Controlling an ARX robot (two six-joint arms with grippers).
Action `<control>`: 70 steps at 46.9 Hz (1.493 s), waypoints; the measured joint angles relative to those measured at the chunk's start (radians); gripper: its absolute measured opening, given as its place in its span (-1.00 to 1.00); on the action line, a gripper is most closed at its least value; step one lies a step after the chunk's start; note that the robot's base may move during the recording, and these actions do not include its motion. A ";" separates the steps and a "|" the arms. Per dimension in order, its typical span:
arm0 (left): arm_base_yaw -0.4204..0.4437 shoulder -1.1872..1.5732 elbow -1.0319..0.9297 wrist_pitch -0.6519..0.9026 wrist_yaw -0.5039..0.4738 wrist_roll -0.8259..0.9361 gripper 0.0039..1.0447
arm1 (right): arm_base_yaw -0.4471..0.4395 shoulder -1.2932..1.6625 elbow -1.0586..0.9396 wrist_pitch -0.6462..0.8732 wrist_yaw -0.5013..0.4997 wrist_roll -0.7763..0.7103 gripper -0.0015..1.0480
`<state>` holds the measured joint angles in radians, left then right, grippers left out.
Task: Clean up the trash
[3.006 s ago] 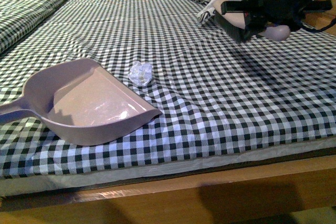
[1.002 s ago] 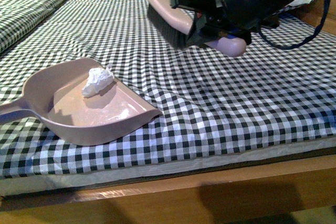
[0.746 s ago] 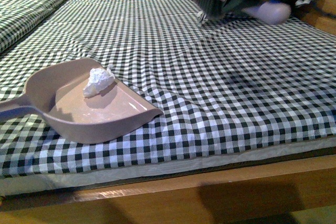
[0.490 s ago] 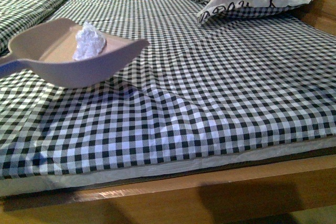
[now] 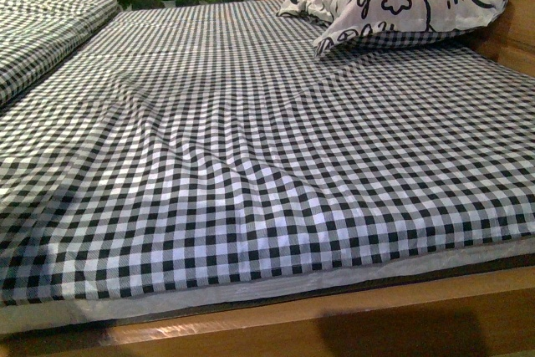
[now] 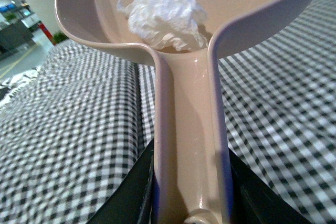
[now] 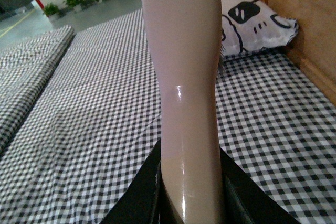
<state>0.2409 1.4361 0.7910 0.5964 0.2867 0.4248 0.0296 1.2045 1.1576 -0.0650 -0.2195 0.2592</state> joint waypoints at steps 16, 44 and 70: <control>-0.019 -0.308 -0.021 -0.088 -0.066 -0.235 -0.48 | -0.020 -0.140 0.000 -0.026 -0.016 0.064 -0.61; 0.069 -0.673 -0.193 -0.271 0.009 -0.449 -0.48 | 0.050 -0.325 -0.032 -0.054 0.080 0.074 -0.61; 0.070 -0.703 -0.204 -0.283 0.032 -0.463 -0.48 | 0.052 -0.360 -0.038 -0.062 0.123 0.057 -0.61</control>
<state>0.3107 0.7330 0.5873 0.3138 0.3187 -0.0380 0.0814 0.8444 1.1198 -0.1268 -0.0963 0.3164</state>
